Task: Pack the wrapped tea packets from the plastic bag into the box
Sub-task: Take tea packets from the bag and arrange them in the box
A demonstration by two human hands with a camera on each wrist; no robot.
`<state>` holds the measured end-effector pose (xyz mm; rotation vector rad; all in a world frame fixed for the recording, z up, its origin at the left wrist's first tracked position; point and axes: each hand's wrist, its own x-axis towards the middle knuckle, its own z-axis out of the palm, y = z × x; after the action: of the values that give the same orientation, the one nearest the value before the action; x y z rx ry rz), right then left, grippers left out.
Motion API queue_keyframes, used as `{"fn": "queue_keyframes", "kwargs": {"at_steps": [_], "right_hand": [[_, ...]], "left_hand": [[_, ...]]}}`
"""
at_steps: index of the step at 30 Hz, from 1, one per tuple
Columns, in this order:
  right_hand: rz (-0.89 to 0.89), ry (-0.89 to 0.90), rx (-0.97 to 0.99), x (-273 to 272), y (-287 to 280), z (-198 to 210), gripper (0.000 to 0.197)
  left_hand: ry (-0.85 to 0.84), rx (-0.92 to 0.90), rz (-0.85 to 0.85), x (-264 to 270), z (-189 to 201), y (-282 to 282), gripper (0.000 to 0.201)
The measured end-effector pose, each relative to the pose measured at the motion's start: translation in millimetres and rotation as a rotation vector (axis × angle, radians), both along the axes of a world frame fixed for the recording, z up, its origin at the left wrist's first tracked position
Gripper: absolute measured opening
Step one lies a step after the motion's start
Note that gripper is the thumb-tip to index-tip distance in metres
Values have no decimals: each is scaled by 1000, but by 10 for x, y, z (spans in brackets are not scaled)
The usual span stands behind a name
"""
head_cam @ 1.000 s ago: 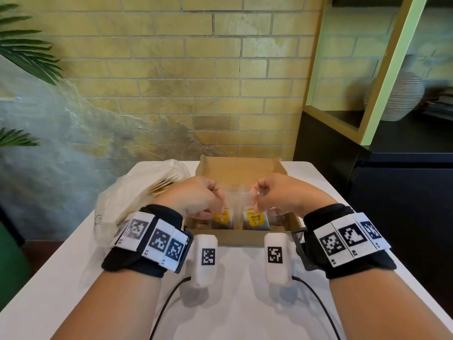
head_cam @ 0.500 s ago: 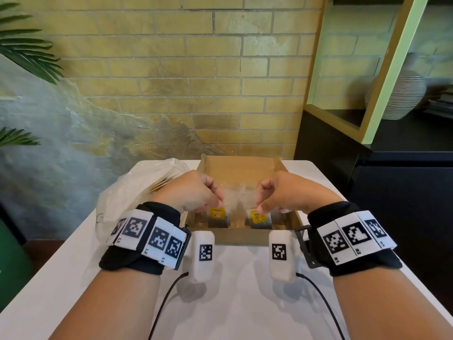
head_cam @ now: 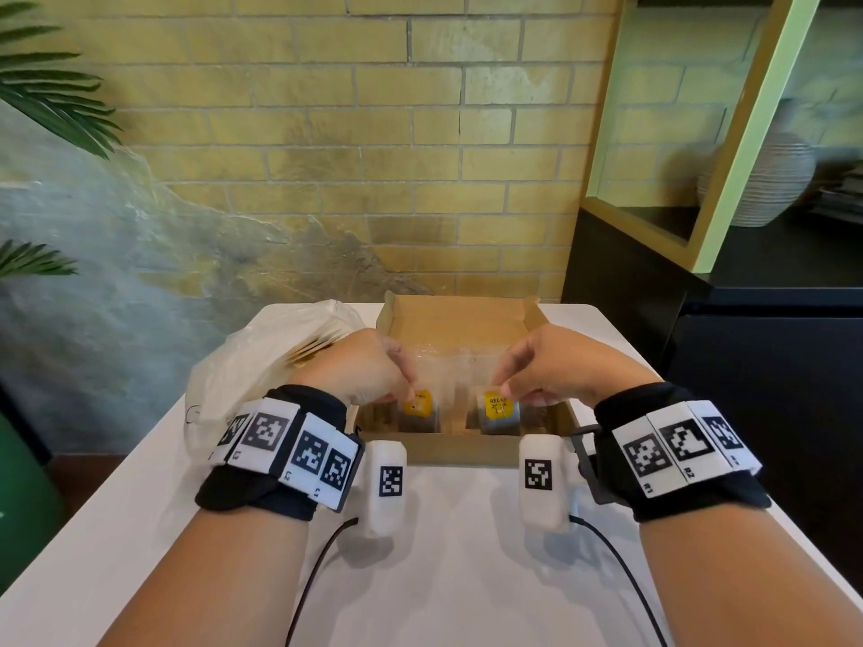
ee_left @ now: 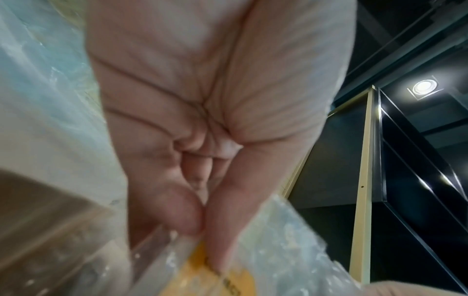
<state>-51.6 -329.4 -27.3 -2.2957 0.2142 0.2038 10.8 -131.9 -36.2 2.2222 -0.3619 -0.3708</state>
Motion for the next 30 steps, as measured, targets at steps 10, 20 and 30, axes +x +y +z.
{"fn": "queue_keyframes", "kwargs": {"at_steps": [10,20,30], "right_hand": [[-37,-419,-198,-20,19,85,8],[157,-158,-601,-28,264,29,14],[168,-132,-626,-10,141,19,15]], "left_hand": [[-426,-125,-55,-99,173,-35,14],[-396,409,-251,-228,127,-138,27],[-307,448,-229,-202,121,-83,12]]}}
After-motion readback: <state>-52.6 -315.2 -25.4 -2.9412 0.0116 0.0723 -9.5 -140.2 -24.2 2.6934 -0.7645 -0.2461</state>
